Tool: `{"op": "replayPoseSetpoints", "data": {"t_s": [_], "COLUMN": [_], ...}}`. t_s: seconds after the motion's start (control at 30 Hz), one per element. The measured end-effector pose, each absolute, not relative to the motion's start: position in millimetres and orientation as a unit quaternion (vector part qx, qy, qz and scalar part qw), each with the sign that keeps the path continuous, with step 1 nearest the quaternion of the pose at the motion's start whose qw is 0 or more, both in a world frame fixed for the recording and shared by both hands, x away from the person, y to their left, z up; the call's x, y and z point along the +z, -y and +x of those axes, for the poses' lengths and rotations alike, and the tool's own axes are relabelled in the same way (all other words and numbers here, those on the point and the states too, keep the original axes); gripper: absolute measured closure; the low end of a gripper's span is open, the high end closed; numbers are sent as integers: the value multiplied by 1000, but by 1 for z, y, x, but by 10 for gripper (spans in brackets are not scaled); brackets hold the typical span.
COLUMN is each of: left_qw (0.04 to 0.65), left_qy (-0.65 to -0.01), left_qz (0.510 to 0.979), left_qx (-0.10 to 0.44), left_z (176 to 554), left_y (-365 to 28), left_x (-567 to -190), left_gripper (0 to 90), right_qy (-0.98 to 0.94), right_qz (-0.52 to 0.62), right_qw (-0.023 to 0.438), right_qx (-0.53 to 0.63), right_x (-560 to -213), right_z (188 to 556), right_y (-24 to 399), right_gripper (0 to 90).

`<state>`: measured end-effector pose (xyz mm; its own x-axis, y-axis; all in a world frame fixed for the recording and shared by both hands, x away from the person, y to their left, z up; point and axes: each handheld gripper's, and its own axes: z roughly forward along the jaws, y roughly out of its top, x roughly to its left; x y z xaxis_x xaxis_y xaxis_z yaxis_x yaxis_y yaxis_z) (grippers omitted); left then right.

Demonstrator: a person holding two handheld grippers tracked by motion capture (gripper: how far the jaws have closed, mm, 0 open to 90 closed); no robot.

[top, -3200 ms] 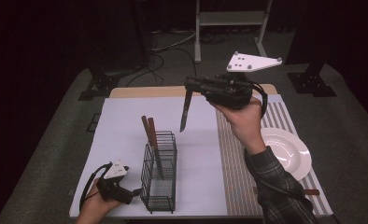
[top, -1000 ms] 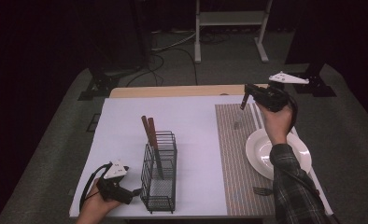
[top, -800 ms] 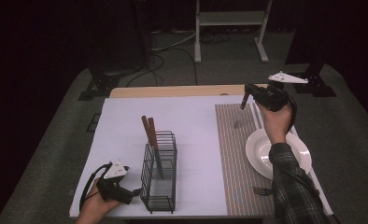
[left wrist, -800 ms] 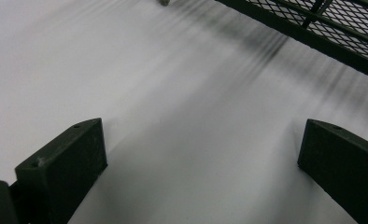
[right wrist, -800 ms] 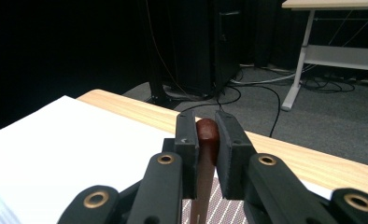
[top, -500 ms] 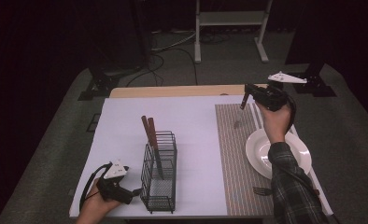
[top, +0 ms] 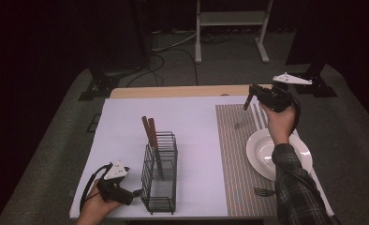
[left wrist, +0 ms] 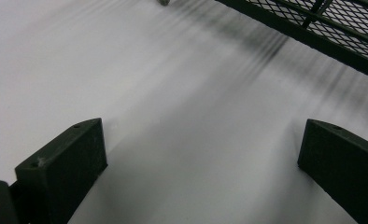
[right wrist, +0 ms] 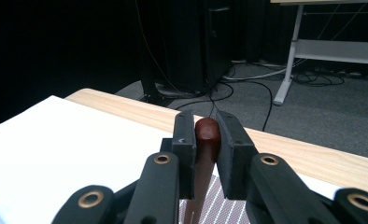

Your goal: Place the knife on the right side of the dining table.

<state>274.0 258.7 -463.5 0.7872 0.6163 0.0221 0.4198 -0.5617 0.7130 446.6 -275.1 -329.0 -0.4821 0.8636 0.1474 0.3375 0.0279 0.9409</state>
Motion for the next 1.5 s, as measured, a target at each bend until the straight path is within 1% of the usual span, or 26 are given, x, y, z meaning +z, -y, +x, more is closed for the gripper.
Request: {"op": "replayPoseSetpoints", "data": {"t_s": [0.53,0.7,1.27,1.5], "left_qw": [362,362,362,362], "left_qy": [-297,-297,-297,-297], "left_qz": [873,873,873,873], "left_qx": [136,136,136,136], "left_z": [274,274,274,274], "left_y": [-259,-259,-259,-259], "left_x": [-464,-464,-464,-464], "left_gripper": [0,0,0,0], "right_qy": [-665,-660,-644,-648], "right_qz": [460,472,499,507], "right_qw": [249,252,254,259], "right_qx": [533,528,521,505], "right_x": [-336,-339,-352,-357], "right_z": [441,441,439,437], "right_y": [295,301,319,327], "right_gripper": [757,727,673,635]}}
